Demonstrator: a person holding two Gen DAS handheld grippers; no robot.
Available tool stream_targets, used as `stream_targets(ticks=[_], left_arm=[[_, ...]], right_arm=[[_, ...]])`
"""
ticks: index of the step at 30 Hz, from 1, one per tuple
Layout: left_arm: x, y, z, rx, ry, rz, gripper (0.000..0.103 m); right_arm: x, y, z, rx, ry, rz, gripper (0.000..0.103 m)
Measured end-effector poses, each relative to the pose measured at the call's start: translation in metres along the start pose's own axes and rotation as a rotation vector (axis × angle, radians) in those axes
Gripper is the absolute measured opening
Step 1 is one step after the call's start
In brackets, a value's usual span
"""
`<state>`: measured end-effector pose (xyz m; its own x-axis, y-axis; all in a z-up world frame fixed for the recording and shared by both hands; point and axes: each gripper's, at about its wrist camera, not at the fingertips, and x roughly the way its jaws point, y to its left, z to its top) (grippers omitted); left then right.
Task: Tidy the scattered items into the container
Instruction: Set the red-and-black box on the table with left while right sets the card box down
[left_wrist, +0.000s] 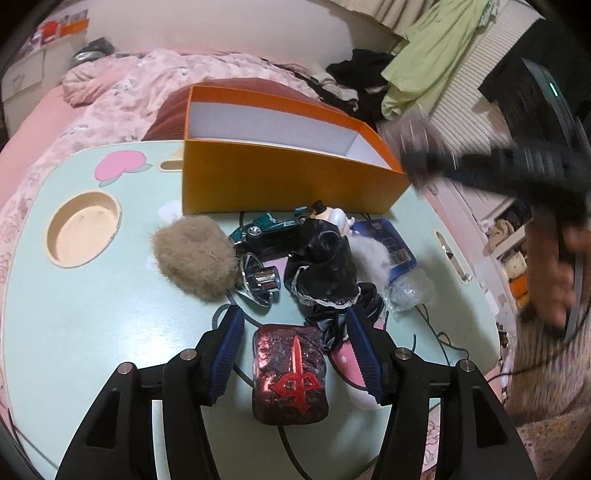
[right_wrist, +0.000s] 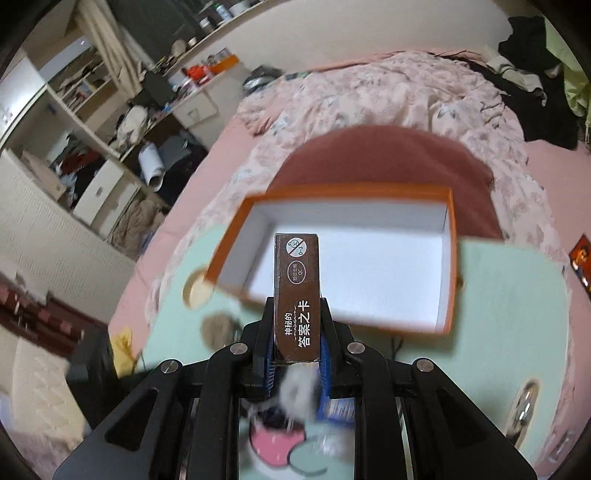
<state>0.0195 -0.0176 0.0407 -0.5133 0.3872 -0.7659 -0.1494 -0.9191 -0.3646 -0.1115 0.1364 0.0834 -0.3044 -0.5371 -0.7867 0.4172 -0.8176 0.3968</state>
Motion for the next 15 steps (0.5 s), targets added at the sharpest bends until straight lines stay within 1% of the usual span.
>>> stream_targets(ticks=[2, 5, 8, 11, 13, 15], left_arm=[[-0.002, 0.001, -0.001, -0.010, -0.011, 0.006, 0.057], [-0.006, 0.002, -0.005, -0.031, -0.035, 0.017, 0.062], [-0.012, 0.002, -0.010, -0.040, -0.051, 0.020, 0.062], [-0.021, 0.002, -0.016, -0.048, -0.080, 0.027, 0.063], [-0.027, 0.003, -0.021, -0.059, -0.093, 0.033, 0.064], [-0.031, 0.004, -0.028, -0.074, -0.102, 0.030, 0.065]], right_arm=[[0.008, 0.002, -0.016, -0.004, 0.032, -0.016, 0.020], [0.021, 0.002, -0.038, 0.018, 0.080, 0.004, 0.020], [0.027, 0.002, -0.054, 0.020, 0.092, -0.012, 0.020], [0.018, 0.000, -0.068, 0.006, 0.057, -0.007, 0.020], [0.008, -0.008, -0.077, 0.044, 0.008, -0.008, 0.020], [0.001, -0.016, -0.087, 0.085, -0.024, 0.026, 0.020]])
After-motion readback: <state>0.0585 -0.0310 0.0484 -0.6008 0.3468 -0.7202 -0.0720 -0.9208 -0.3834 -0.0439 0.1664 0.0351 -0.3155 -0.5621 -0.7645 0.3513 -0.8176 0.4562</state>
